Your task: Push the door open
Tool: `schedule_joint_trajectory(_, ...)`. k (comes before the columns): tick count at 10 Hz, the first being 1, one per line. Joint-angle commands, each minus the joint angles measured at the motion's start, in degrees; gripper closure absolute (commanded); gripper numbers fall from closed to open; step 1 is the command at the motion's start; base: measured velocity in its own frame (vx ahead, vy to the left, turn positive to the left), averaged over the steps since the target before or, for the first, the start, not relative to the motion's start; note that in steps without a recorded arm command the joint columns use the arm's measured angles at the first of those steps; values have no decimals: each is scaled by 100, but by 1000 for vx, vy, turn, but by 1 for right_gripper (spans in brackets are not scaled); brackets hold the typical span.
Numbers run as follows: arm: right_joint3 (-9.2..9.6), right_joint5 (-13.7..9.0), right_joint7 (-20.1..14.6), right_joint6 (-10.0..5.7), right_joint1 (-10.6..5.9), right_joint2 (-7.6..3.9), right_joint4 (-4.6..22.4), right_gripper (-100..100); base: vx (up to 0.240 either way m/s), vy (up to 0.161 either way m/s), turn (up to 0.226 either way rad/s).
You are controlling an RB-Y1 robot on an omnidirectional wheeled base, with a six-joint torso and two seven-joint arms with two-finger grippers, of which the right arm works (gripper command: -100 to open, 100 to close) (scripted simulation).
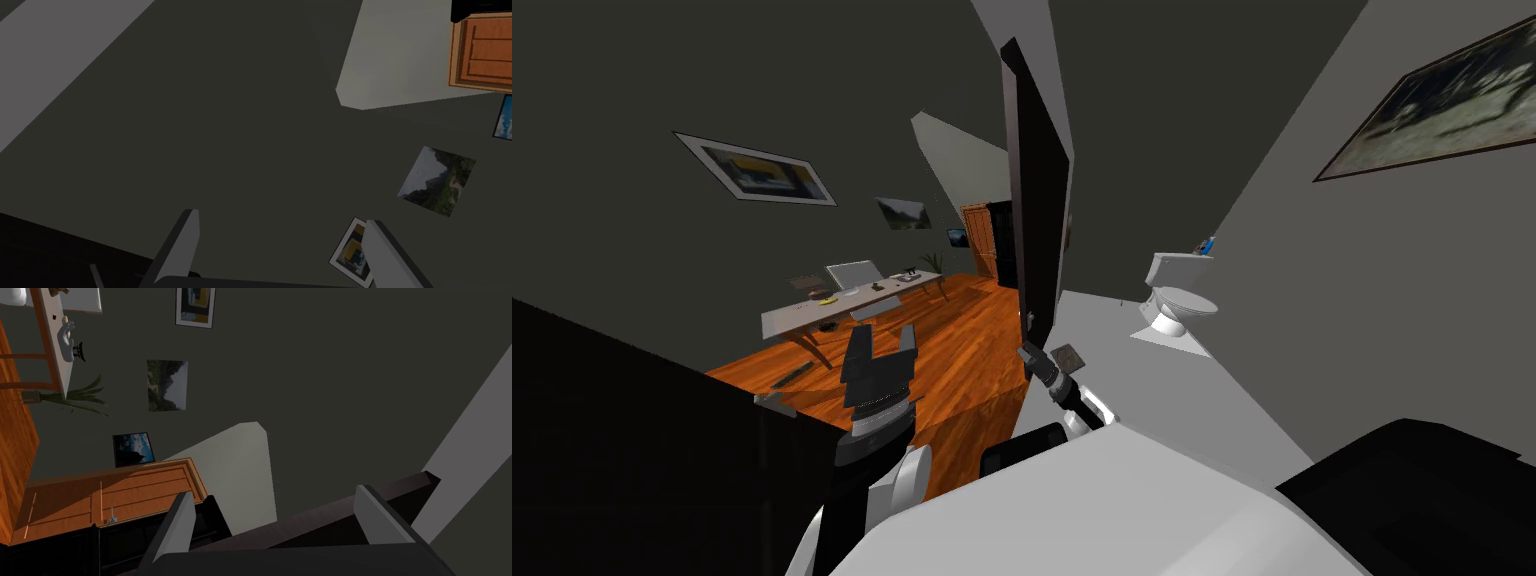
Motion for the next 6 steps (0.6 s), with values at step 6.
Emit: schedule_joint_trajectory(6, 300, 338, -291, -342, -283, -178, 673, -100, 123, -18, -125)
